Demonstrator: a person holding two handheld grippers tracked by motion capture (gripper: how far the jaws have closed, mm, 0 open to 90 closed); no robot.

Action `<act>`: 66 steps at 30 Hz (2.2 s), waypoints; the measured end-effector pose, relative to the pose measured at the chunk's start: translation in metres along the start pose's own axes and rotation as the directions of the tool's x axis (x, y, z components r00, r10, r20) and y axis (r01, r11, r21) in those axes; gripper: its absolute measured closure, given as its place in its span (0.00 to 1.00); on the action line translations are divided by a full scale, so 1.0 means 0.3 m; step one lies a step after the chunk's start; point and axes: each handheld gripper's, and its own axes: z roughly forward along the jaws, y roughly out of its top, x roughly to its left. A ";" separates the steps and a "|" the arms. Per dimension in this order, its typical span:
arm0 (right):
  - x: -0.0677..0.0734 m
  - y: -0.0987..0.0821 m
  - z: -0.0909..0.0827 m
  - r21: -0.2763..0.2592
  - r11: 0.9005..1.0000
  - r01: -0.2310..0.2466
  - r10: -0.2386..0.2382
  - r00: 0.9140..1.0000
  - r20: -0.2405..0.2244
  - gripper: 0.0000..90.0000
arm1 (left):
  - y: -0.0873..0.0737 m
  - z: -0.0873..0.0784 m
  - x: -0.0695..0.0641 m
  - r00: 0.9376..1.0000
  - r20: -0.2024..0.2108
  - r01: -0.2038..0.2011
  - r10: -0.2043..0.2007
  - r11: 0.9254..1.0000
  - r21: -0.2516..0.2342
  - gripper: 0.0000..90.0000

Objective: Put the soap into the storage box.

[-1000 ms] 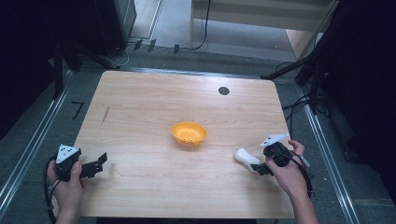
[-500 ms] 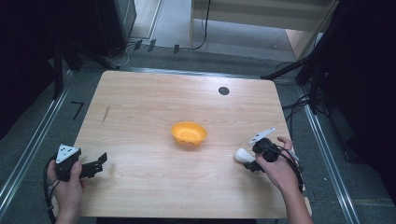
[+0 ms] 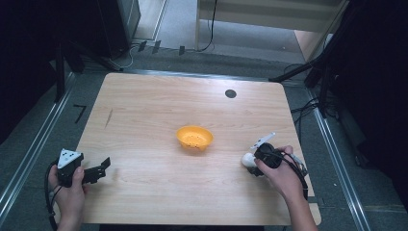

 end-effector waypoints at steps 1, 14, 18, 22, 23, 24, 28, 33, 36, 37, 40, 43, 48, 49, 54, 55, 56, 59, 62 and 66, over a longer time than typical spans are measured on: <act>0.001 0.000 0.000 -0.004 1.000 -0.002 0.002 1.000 0.000 0.49 | 0.000 0.000 0.000 1.000 0.000 0.000 0.000 1.000 0.000 0.00; 0.016 -0.027 -0.002 -0.068 0.998 -0.018 0.018 1.000 0.010 0.55 | 0.000 0.000 -0.001 1.000 0.000 -0.004 0.004 1.000 0.005 0.00; 0.016 -0.020 -0.002 -0.054 0.998 -0.018 0.018 1.000 0.009 0.55 | 0.000 0.001 -0.003 1.000 -0.001 -0.003 0.003 1.000 0.006 0.00; 0.014 -0.023 -0.002 -0.066 0.997 -0.027 0.027 1.000 0.005 0.56 | 0.000 0.001 -0.001 1.000 0.001 -0.002 0.002 1.000 0.004 0.00; 0.015 -0.024 -0.003 -0.068 0.997 -0.024 0.024 1.000 0.006 0.56 | 0.000 0.001 -0.001 1.000 0.001 -0.002 0.002 1.000 0.004 0.00; 0.016 -0.024 -0.003 -0.068 0.997 -0.024 0.025 1.000 0.003 0.56 | 0.000 0.001 -0.001 1.000 0.001 -0.002 0.002 1.000 0.004 0.00; 0.015 -0.024 -0.002 -0.073 0.997 0.003 -0.003 1.000 -0.001 0.57 | 0.000 0.001 -0.001 1.000 0.001 -0.002 0.002 1.000 0.004 0.00; 0.016 -0.011 -0.006 -0.045 0.999 0.015 -0.016 1.000 -0.015 0.57 | 0.000 0.001 0.000 1.000 0.002 0.000 0.000 1.000 0.002 0.00; 0.020 0.006 -0.020 -0.060 0.998 0.035 -0.036 0.999 -0.013 0.57 | 0.000 0.001 0.000 1.000 0.002 0.002 -0.002 1.000 0.001 0.00; 0.022 0.012 -0.027 -0.067 0.997 0.037 -0.038 0.999 -0.012 0.57 | 0.000 0.001 0.000 1.000 0.002 0.000 0.000 1.000 0.002 0.00; 0.021 0.033 -0.045 -0.079 0.996 0.052 -0.053 0.998 -0.015 0.57 | 0.000 0.000 0.000 1.000 0.003 0.001 -0.001 1.000 0.001 0.00; 0.019 0.054 -0.060 -0.090 0.994 0.062 -0.064 0.998 -0.019 0.57 | 0.000 0.000 0.001 1.000 0.003 0.003 -0.003 1.000 0.001 0.00; 0.020 0.092 -0.076 -0.093 0.992 0.088 -0.090 0.996 -0.021 0.57 | 0.000 0.000 0.001 1.000 0.003 0.004 -0.004 1.000 0.001 0.00; 0.022 0.100 -0.078 -0.094 0.991 0.094 -0.096 0.995 -0.021 0.57 | 0.000 0.000 0.001 1.000 0.003 0.004 -0.004 1.000 0.002 0.00; 0.029 0.142 -0.090 -0.092 0.986 0.136 -0.138 0.990 -0.017 0.57 | 0.000 0.000 0.000 1.000 0.003 0.003 -0.003 1.000 0.001 0.00; 0.031 0.149 -0.092 -0.090 0.985 0.147 -0.149 0.989 -0.019 0.57 | 0.000 0.000 0.000 1.000 0.003 0.003 -0.003 1.000 0.001 0.00; 0.033 0.157 -0.092 -0.087 0.984 0.159 -0.161 0.987 -0.019 0.57 | 0.000 0.000 0.001 1.000 0.004 0.001 -0.001 1.000 0.002 0.00; 0.037 0.180 -0.091 -0.077 0.978 0.195 -0.197 0.980 -0.019 0.57 | 0.000 0.000 0.000 1.000 0.004 0.002 -0.002 1.000 0.001 0.00; 0.041 0.203 -0.088 -0.077 0.973 0.216 -0.219 0.975 -0.031 0.57 | 0.000 0.000 0.000 1.000 0.004 0.001 -0.001 1.000 0.001 0.00; 0.048 0.229 -0.090 -0.082 0.968 0.235 -0.239 0.970 -0.044 0.57 | 0.000 0.000 0.000 1.000 0.003 0.000 0.000 1.000 0.001 0.00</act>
